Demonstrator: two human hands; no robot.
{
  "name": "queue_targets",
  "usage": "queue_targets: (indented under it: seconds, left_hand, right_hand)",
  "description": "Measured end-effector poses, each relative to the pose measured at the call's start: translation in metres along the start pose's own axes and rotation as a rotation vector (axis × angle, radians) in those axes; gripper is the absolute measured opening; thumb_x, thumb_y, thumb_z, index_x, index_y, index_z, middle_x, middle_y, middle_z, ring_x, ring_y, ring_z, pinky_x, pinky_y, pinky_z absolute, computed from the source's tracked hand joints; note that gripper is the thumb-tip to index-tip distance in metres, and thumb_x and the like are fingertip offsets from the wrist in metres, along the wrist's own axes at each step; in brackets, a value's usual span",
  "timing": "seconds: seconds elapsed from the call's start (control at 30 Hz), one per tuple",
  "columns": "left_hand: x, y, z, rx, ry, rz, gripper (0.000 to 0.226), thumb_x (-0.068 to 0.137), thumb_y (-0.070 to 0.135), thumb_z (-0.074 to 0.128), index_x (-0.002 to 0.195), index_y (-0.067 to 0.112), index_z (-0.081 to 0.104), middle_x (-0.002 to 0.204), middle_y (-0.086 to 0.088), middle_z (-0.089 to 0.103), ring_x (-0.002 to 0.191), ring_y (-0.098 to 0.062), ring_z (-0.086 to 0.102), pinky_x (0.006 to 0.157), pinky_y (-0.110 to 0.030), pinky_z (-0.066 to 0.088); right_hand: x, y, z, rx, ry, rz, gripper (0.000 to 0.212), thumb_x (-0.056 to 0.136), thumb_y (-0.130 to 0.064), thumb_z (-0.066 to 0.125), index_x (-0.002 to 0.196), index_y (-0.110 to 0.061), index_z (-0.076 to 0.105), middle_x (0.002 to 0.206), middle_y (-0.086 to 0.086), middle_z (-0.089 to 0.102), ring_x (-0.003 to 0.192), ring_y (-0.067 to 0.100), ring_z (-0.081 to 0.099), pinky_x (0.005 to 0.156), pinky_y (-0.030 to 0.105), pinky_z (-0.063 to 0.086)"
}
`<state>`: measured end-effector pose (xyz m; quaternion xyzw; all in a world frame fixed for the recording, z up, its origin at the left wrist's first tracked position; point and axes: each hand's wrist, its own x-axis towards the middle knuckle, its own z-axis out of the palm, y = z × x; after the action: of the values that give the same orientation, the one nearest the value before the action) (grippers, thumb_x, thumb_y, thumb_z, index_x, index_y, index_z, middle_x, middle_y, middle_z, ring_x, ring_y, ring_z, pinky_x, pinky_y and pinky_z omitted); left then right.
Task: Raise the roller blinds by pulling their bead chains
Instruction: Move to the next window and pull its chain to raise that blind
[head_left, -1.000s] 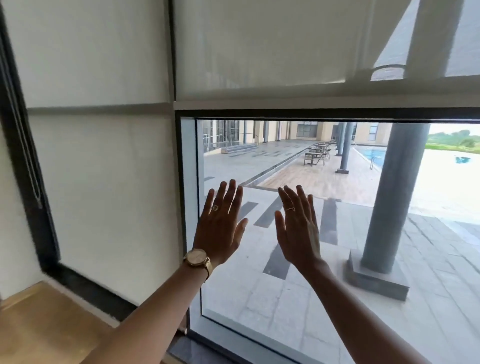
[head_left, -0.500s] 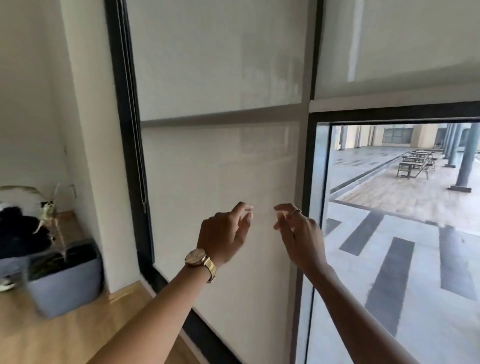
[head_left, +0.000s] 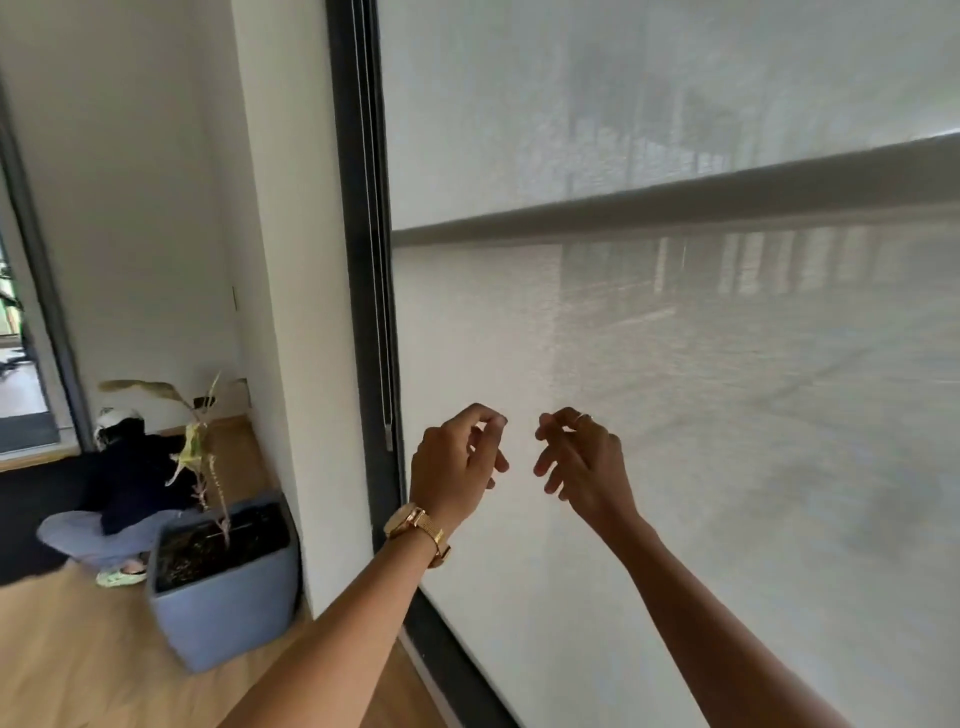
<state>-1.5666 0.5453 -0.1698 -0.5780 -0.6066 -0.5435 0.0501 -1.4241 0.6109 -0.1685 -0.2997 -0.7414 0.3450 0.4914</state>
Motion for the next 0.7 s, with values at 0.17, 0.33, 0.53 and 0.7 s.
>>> queue_targets:
  seconds: [0.17, 0.33, 0.53, 0.7]
  left_hand:
    - [0.112, -0.109, -0.029, 0.034, 0.027, 0.023, 0.022, 0.096, 0.038, 0.045, 0.095, 0.024, 0.063, 0.061, 0.007, 0.07, 0.046, -0.008, 0.064, 0.047, -0.026, 0.054]
    - [0.196, -0.213, -0.034, -0.011, 0.068, -0.038, 0.023, 0.096, 0.037, 0.046, 0.096, 0.023, 0.064, 0.063, 0.005, 0.07, 0.048, -0.011, 0.065, 0.053, -0.035, 0.06]
    - [0.308, -0.343, -0.027, 0.02, 0.088, 0.002, 0.024, 0.097, 0.036, 0.045, 0.093, 0.022, 0.063, 0.06, 0.009, 0.068, 0.047, -0.008, 0.064, 0.051, -0.03, 0.058]
    - [0.419, -0.454, -0.021, 0.049, 0.072, -0.049, 0.024, 0.096, 0.035, 0.045, 0.09, 0.021, 0.064, 0.06, 0.008, 0.069, 0.047, -0.008, 0.064, 0.052, -0.031, 0.058]
  right_hand:
    - [0.12, 0.018, 0.1, 0.052, 0.032, 0.02, 0.028, 0.094, -0.039, 0.049, 0.079, -0.018, 0.06, 0.053, 0.001, 0.066, 0.042, 0.016, 0.061, 0.041, 0.026, 0.042]
    - [0.211, 0.05, 0.183, 0.053, 0.029, 0.018, 0.026, 0.095, -0.036, 0.048, 0.081, -0.017, 0.06, 0.053, 0.0, 0.065, 0.041, 0.015, 0.06, 0.041, 0.025, 0.042]
    - [0.343, 0.101, 0.285, 0.045, 0.046, 0.0, 0.024, 0.096, -0.032, 0.047, 0.086, -0.015, 0.061, 0.057, 0.001, 0.066, 0.043, 0.012, 0.06, 0.041, 0.021, 0.041]
    - [0.466, 0.138, 0.368, 0.084, 0.049, 0.014, 0.022, 0.095, -0.029, 0.048, 0.085, -0.015, 0.061, 0.057, 0.002, 0.066, 0.044, 0.014, 0.061, 0.042, 0.023, 0.042]
